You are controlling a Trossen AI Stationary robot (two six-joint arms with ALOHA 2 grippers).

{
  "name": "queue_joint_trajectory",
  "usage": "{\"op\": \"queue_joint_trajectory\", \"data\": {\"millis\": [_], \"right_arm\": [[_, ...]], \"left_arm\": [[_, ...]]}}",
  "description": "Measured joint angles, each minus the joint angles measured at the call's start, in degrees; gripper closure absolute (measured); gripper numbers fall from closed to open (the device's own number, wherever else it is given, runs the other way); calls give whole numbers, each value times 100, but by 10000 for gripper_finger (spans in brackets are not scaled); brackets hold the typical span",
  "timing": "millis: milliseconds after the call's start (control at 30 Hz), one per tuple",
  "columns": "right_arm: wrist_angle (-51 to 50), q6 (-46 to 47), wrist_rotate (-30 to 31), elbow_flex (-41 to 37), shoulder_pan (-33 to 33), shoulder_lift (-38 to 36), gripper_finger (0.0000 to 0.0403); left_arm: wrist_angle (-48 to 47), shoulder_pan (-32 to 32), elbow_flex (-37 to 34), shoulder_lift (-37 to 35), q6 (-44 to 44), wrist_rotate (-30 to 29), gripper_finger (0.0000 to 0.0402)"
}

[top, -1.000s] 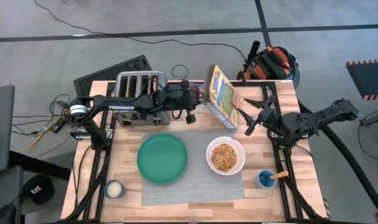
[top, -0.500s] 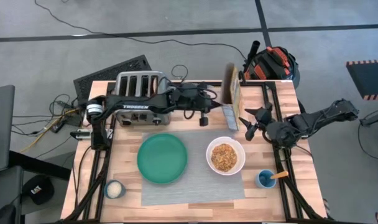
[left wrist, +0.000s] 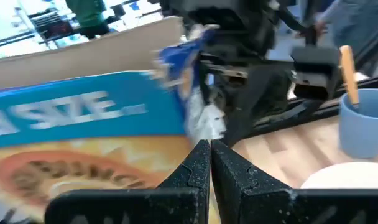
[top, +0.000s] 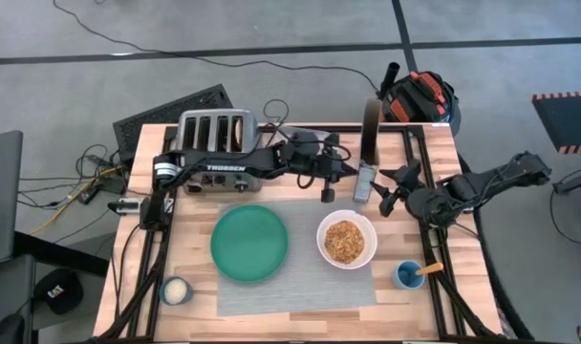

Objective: Arrange a breakfast setting
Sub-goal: Put the cereal box on the top of the table

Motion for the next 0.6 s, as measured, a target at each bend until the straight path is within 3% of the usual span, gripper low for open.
{"op": "queue_joint_trajectory", "data": {"millis": [467, 600], "right_arm": [[-1481, 591, -818, 1248, 21, -36, 148], [-1505, 469, -839, 1299, 23, -71, 148]], "left_arm": [[90, -5, 221, 76, 262, -93, 401], [163, 59, 219, 142, 169, 275, 401]]}}
